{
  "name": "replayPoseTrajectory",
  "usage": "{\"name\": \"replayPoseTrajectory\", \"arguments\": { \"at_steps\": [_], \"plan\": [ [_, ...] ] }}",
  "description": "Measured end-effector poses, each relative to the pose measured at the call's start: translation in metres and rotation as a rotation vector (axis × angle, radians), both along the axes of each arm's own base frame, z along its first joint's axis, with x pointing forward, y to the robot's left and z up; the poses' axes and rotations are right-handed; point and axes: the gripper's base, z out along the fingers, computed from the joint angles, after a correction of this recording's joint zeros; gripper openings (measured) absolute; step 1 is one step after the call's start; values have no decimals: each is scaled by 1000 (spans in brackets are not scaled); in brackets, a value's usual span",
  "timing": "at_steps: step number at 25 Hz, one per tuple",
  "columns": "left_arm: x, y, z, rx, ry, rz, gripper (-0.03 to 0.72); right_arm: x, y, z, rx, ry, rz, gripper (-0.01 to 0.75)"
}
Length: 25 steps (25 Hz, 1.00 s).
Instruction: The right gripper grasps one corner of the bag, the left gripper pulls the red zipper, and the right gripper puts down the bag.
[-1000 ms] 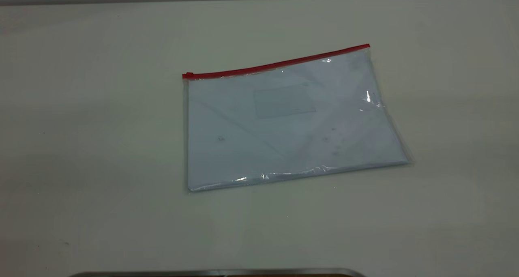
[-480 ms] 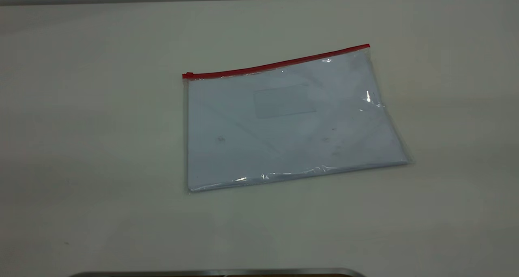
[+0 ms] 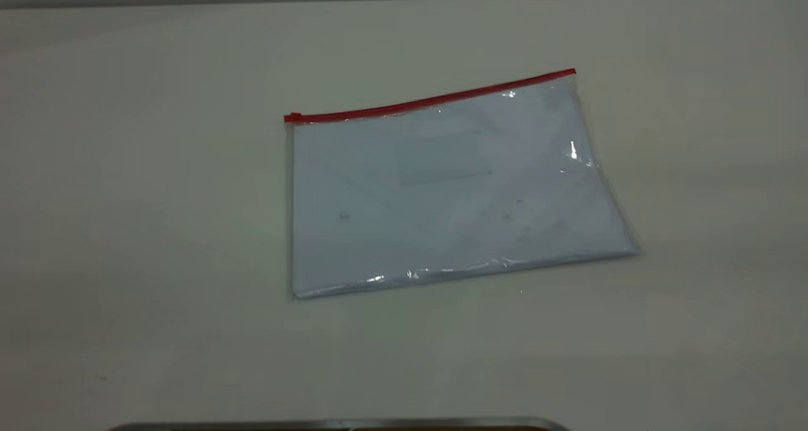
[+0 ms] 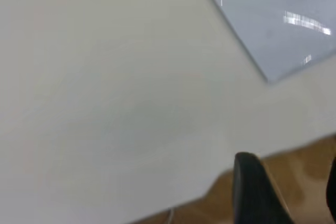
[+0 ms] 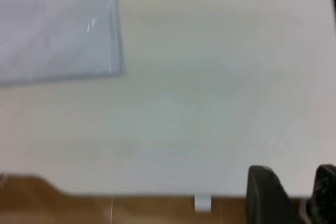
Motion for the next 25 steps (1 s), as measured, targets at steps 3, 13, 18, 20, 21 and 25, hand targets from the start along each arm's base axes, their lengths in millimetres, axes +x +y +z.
{"name": "replayPoseTrajectory", "arguments": {
  "at_steps": [3,13,18,20,21,25],
  "plan": [
    [-2,0,0,-2,-7,-2,405,-18,1,1,-3,-120,13,249],
    [-2,0,0,-1,-8,-2,405,-30,1,1,-4,-180,20,249],
    [-2,0,0,-1,-8,-2,405,-30,1,1,-4,-180,20,249],
    [-2,0,0,-1,-8,-2,405,-30,1,1,-4,-180,20,249],
    [-2,0,0,-1,-8,-2,405,-30,1,1,-4,-180,20,249],
    [-2,0,0,-1,-8,-2,405,-30,1,1,-4,-180,20,249]
  ]
}}
